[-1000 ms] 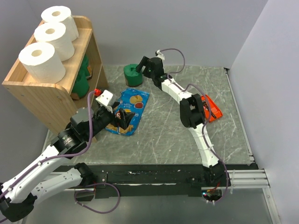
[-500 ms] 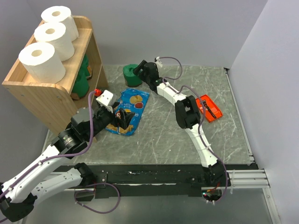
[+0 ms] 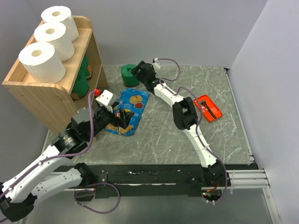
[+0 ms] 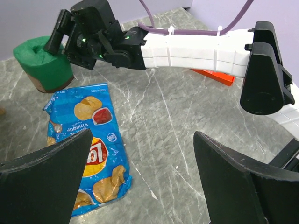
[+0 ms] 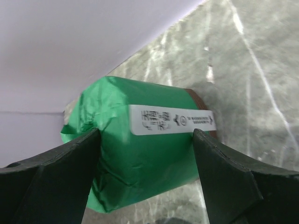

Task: Place and organize the paper towels onto the shelf

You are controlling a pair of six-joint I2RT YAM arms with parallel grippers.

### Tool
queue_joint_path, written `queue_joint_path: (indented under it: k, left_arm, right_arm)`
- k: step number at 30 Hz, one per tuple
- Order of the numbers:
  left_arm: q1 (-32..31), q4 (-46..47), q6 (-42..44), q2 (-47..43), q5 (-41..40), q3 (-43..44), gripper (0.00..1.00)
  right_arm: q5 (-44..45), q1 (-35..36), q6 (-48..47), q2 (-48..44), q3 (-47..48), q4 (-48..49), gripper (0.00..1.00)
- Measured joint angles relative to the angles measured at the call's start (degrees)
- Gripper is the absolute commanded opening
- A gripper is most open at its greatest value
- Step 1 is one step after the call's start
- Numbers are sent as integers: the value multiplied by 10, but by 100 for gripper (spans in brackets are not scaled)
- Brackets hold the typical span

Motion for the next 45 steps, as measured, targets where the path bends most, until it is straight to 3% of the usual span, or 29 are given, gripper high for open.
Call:
queue_joint_path:
  k: [8, 18, 31, 37, 45]
  left_arm:
    - [0, 0, 2, -4, -4, -1, 96]
    - [0, 0, 4, -4, -10, -1, 96]
    - [0, 0, 7, -4, -19, -1, 96]
    - [0, 0, 10, -5, -28, -1, 96]
    - [0, 0, 10, -3, -28, -1, 96]
  right_arm:
    - [16, 0, 0, -2, -3, -6, 71]
    - [30, -4, -83, -66, -88, 9, 62]
    - [41, -53, -165, -261, -348, 15, 54]
    - [14, -81, -199, -329, -431, 46, 58]
    - [-115, -96, -194, -331, -454, 101, 81]
